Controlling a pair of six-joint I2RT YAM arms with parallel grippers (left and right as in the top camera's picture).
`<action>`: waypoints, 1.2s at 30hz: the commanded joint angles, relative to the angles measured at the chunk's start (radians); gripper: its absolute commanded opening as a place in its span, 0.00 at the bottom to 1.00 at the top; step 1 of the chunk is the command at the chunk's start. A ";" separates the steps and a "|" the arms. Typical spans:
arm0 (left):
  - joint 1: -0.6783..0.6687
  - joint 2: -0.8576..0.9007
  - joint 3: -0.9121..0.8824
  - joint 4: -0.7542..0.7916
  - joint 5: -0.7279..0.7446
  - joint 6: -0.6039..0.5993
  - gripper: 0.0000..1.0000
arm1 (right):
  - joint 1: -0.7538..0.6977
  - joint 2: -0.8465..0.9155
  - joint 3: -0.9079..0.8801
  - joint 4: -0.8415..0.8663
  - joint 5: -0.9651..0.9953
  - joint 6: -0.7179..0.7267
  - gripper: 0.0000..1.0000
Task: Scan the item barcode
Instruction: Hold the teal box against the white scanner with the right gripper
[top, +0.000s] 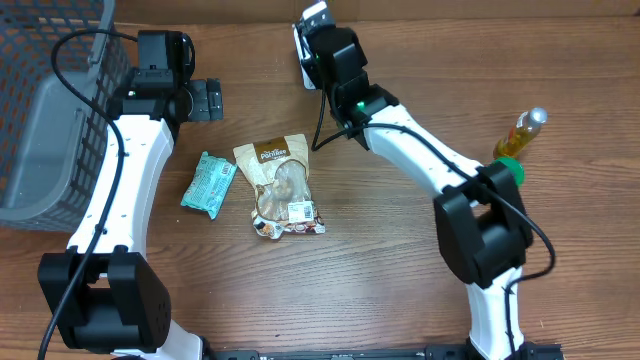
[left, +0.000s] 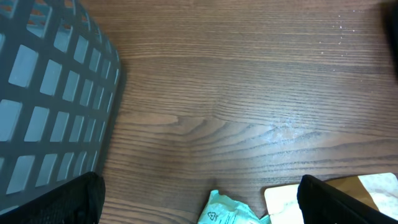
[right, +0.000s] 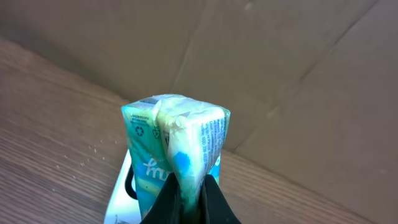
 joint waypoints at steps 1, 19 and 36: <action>-0.002 -0.018 0.020 0.003 -0.003 0.022 1.00 | -0.015 0.026 0.019 0.049 0.011 -0.027 0.04; -0.002 -0.018 0.020 0.003 -0.003 0.022 1.00 | -0.018 0.152 0.019 0.208 0.000 -0.263 0.04; -0.002 -0.018 0.020 0.003 -0.003 0.022 1.00 | -0.060 0.215 0.020 0.431 -0.016 -0.392 0.04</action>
